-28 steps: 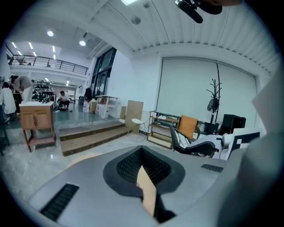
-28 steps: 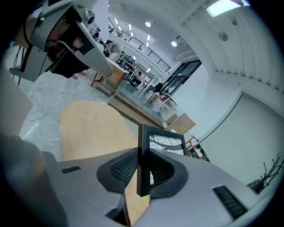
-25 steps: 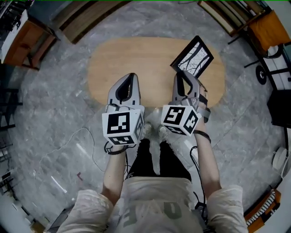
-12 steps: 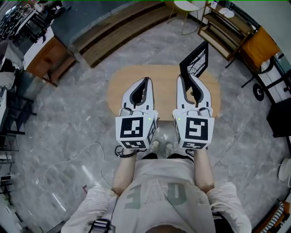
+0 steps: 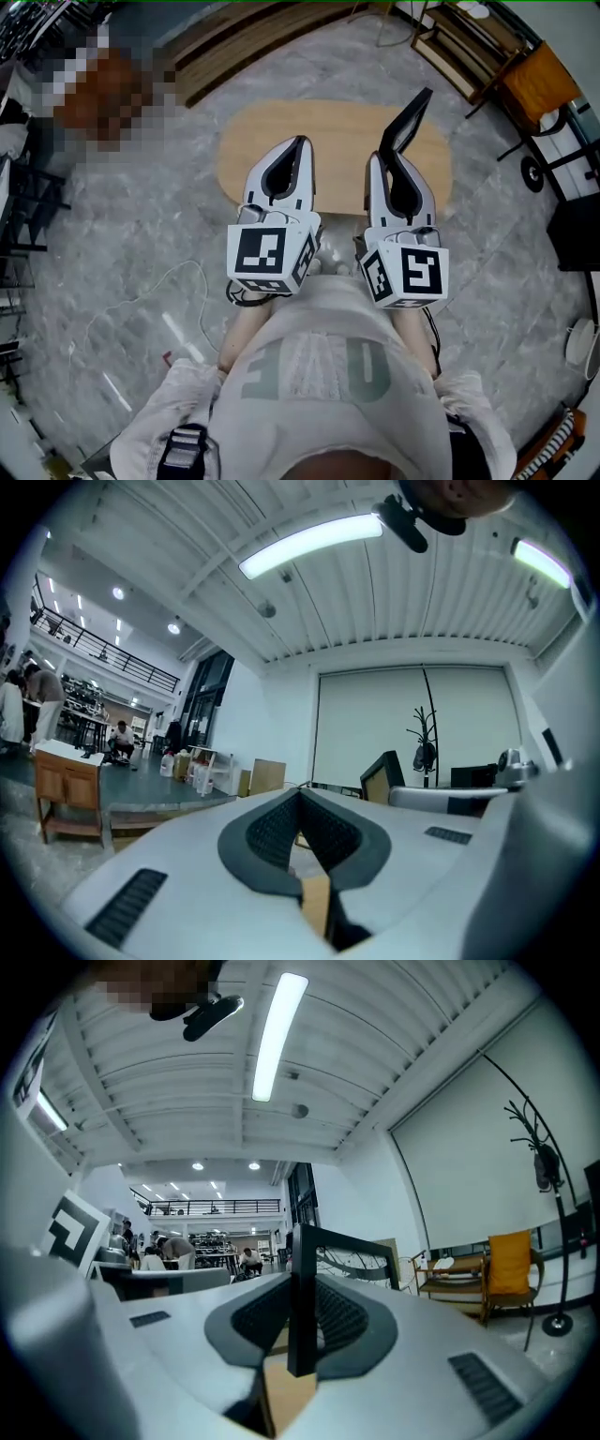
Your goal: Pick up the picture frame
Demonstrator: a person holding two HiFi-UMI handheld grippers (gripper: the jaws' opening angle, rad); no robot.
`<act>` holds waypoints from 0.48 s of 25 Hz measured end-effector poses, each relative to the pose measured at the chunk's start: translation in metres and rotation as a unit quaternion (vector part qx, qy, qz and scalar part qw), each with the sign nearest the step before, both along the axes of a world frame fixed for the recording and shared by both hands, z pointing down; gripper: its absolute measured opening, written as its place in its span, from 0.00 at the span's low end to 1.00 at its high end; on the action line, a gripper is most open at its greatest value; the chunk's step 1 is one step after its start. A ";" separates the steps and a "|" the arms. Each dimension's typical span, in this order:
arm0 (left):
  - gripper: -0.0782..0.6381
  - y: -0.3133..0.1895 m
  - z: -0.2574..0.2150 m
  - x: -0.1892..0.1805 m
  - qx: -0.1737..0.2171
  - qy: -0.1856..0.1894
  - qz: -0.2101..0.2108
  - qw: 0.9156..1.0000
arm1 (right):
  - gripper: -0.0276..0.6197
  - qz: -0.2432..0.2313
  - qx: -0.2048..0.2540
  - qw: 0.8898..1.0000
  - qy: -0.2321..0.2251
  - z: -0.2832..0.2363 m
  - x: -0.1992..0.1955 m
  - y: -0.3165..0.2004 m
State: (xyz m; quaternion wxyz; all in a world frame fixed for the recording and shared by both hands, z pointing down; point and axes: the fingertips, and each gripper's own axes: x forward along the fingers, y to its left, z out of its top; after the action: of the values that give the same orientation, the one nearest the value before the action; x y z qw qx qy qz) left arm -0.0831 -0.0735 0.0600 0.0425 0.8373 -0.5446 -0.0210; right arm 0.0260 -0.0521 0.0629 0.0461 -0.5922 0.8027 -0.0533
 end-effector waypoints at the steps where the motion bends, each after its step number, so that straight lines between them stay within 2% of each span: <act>1: 0.12 0.003 0.004 0.003 0.001 -0.003 0.003 1.000 | 0.17 -0.001 -0.009 1.000 -0.004 0.006 0.001 0.003; 12: 0.12 0.011 0.032 0.015 -0.040 -0.031 0.003 0.999 | 0.17 -0.015 -0.039 0.999 -0.003 0.025 -0.001 0.012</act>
State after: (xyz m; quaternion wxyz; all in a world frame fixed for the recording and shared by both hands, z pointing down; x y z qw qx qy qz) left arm -0.0677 -0.0621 0.0920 0.0593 0.8370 -0.5433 0.0270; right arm 0.0251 -0.0404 0.0878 0.0244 -0.5814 0.8086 -0.0871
